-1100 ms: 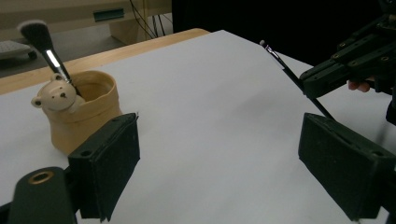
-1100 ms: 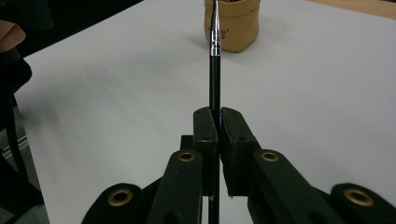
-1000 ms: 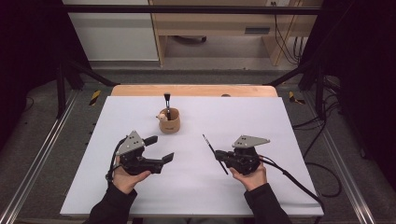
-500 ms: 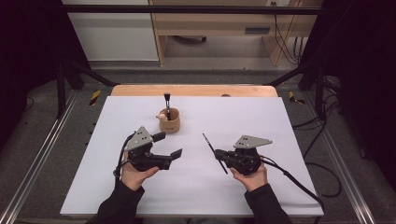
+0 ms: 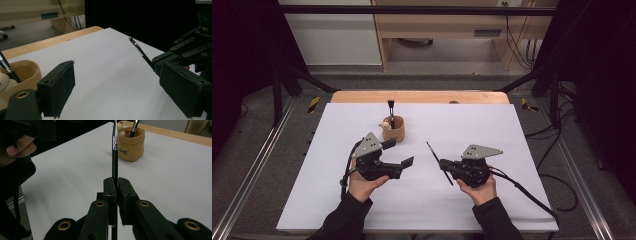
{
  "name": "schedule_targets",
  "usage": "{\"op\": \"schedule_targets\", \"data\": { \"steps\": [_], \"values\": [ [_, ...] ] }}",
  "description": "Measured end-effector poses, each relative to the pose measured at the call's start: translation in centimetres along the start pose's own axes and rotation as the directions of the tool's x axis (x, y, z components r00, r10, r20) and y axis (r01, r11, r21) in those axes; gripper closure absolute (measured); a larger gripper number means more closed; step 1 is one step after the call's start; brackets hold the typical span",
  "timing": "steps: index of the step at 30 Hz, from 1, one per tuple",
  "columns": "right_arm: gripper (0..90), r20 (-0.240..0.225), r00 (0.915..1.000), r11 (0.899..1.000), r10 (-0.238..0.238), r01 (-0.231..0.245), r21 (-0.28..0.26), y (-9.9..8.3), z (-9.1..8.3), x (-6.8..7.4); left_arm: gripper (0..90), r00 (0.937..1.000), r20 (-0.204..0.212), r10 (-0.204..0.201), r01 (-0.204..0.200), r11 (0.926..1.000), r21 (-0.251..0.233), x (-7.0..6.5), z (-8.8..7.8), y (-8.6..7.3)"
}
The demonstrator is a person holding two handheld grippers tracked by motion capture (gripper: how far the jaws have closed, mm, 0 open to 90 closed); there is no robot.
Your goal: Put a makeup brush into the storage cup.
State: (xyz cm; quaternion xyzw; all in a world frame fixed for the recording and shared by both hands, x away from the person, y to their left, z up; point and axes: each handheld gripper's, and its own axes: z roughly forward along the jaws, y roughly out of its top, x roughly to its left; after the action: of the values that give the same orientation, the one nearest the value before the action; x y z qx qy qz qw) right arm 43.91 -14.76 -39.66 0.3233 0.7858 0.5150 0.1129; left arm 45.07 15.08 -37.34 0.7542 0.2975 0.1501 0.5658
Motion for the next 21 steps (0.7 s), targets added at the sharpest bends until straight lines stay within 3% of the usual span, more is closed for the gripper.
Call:
{"op": "schedule_targets", "data": {
  "steps": [21],
  "values": [
    [85.7,-0.014,0.9999,0.999,-0.006,0.006,-0.039,0.1,0.1,0.3,14.7,0.9982,0.056,-0.02,0.021,0.9996,-0.019,-1.5,2.0,0.9]
  ]
}}
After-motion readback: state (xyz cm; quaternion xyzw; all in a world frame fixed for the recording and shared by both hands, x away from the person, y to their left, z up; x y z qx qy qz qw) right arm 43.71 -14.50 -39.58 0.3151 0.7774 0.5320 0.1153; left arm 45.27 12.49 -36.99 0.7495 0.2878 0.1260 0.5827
